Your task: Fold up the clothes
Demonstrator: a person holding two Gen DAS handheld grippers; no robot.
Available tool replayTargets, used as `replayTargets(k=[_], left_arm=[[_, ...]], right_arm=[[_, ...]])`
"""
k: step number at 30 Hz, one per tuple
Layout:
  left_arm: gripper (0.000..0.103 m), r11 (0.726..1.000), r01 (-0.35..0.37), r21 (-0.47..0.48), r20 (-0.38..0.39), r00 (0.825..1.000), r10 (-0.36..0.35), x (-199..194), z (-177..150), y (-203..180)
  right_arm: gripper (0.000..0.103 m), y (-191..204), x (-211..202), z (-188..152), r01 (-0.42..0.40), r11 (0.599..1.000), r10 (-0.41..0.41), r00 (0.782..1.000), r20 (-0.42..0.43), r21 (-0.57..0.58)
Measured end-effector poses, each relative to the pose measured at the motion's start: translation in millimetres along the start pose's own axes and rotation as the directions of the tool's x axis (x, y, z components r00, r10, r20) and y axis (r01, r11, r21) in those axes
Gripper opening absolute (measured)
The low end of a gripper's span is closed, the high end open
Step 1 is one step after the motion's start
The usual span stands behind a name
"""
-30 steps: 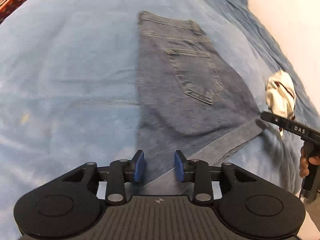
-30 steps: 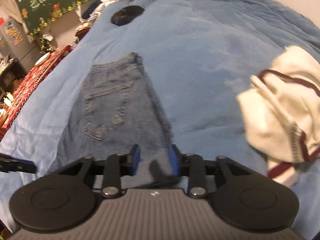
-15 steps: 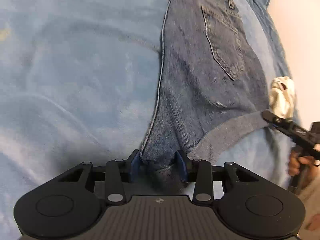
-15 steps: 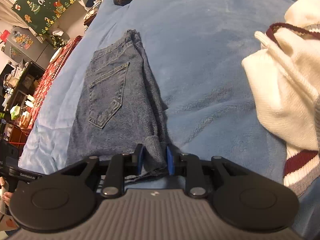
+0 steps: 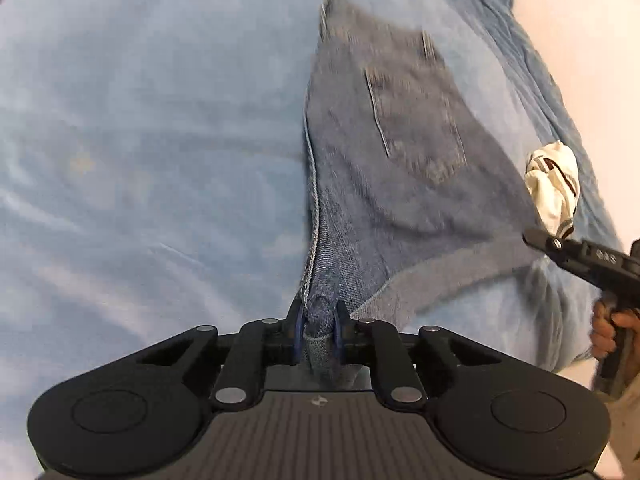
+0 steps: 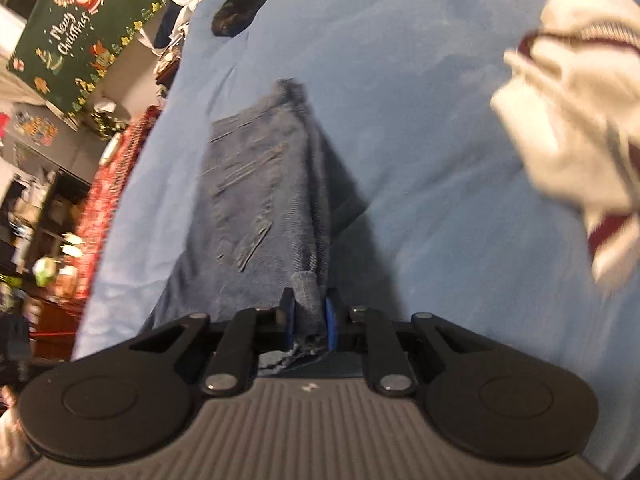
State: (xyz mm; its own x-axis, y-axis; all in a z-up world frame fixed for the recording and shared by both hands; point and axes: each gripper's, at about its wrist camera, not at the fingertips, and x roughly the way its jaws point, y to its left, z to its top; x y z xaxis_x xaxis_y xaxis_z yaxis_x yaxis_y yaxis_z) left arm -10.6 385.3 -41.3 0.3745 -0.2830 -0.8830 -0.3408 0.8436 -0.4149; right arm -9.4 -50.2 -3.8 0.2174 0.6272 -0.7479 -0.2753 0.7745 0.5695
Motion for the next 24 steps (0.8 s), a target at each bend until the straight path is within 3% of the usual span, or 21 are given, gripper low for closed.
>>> replayTargets(k=[5,8,11,14,16,18,24], left_arm=[[0.014,0.995,-0.067,0.074,-0.07,0.995,0.072,-32.4,-18.1,23.7],[0.014,0.99,-0.106,0.091,-0.141,0.983,0.118,-15.2,-41.9,35.8],[0.017,0.986,-0.144,0.083,-0.173,0.972,0.157,18.0,-61.5,51.1],[0.021,0.991,-0.13,0.045,-0.165,0.977,0.135,21.9,-60.5,60.0],[0.023,0.99,-0.129,0.054,-0.154,0.979,0.136,9.3,-58.1,60.5],[0.024,0.985,-0.153,0.078,-0.141,0.977,0.163,-4.7,-55.6,57.1],[0.018,0.972,-0.197,0.131,-0.08,0.975,0.208,-32.0,-47.6,38.8]], right_arm=[[0.015,18.2,-9.0,-71.4,-0.013,0.996,0.022,0.995,-0.102,0.085],[0.015,18.7,5.9,-112.8,0.033,0.997,-0.023,0.988,-0.154,0.063],[0.017,16.3,24.8,-131.1,0.078,0.996,-0.085,0.984,-0.158,-0.048],[0.024,16.2,21.7,-125.1,0.073,0.994,-0.085,0.982,-0.171,-0.076],[0.031,20.0,8.7,-118.2,0.084,0.991,-0.102,0.979,-0.174,-0.107],[0.03,23.8,-4.4,-111.2,0.096,0.986,-0.12,0.977,-0.176,-0.137],[0.031,43.7,-12.1,-39.8,0.117,0.964,-0.13,0.991,-0.039,-0.241]])
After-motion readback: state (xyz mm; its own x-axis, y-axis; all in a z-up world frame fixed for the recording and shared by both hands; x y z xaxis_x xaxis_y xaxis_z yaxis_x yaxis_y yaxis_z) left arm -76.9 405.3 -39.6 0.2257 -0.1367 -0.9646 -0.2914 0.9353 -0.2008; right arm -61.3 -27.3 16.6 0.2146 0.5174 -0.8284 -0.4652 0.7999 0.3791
